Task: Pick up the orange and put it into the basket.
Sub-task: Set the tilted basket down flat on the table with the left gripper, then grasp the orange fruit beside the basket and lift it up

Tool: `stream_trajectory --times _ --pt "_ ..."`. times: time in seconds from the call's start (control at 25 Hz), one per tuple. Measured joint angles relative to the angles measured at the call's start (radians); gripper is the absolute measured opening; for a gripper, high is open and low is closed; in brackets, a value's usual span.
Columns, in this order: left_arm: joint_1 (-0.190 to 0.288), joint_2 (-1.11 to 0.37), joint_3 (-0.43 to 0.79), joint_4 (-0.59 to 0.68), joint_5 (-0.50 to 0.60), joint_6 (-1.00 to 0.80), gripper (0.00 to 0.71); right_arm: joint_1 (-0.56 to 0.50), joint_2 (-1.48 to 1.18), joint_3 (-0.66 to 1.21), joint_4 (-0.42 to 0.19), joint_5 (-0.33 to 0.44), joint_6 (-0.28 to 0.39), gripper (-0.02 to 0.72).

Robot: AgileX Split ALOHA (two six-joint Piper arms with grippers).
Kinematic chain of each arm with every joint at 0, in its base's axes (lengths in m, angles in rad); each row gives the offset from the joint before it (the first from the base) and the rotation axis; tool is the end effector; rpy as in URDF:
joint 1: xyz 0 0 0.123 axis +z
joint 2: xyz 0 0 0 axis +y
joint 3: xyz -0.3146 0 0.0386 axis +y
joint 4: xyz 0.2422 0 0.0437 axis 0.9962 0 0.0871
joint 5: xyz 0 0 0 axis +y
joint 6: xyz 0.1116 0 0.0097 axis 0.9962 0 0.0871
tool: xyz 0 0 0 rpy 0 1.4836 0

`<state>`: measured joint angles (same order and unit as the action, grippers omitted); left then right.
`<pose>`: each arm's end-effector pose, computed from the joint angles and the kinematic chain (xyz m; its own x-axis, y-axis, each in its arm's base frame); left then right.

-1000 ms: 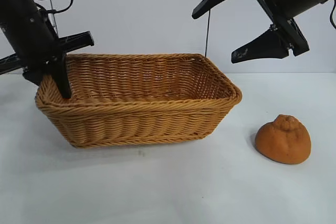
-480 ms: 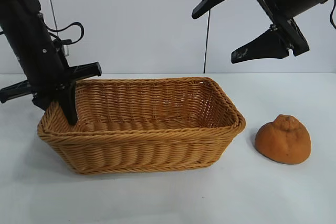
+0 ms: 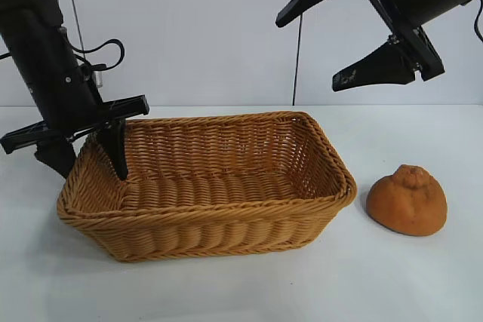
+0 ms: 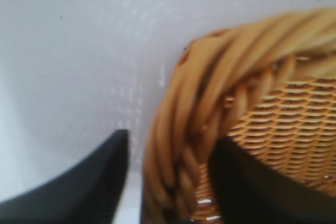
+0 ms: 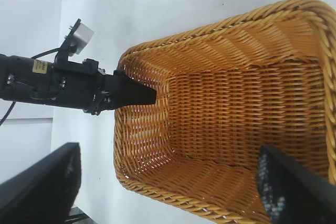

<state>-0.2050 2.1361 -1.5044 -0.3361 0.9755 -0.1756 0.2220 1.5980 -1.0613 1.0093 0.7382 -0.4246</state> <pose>0.4155 -0.1176 0.1528 -0.9885 -0.1489 0.0257 -0.1501 0.9476 -0.2820 0.3125 0.1360 0.2780 -0.9160 0.1532 -0.3708 -0.1490 0.7282 0.6690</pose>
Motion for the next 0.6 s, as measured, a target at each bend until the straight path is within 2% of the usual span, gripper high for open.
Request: stream_trajectory --times 0.12,0.28,0.4,0.6 --pt "0.0 -0.064 -0.005 0.016 0.002 0.015 0.54 0.0 0.0 0.0 0.0 0.006 0.0 0.62" --pt "0.012 -0.159 -0.008 0.091 0.017 0.035 0.548 0.0 0.0 0.0 0.0 0.013 0.0 0.62" --pt "0.057 -0.226 -0.009 0.182 0.036 0.04 0.548 0.0 0.0 0.0 0.0 0.013 0.0 0.62" --pt "0.171 -0.29 -0.009 0.271 0.104 0.09 0.549 0.0 0.0 0.0 0.0 0.013 0.0 0.62"
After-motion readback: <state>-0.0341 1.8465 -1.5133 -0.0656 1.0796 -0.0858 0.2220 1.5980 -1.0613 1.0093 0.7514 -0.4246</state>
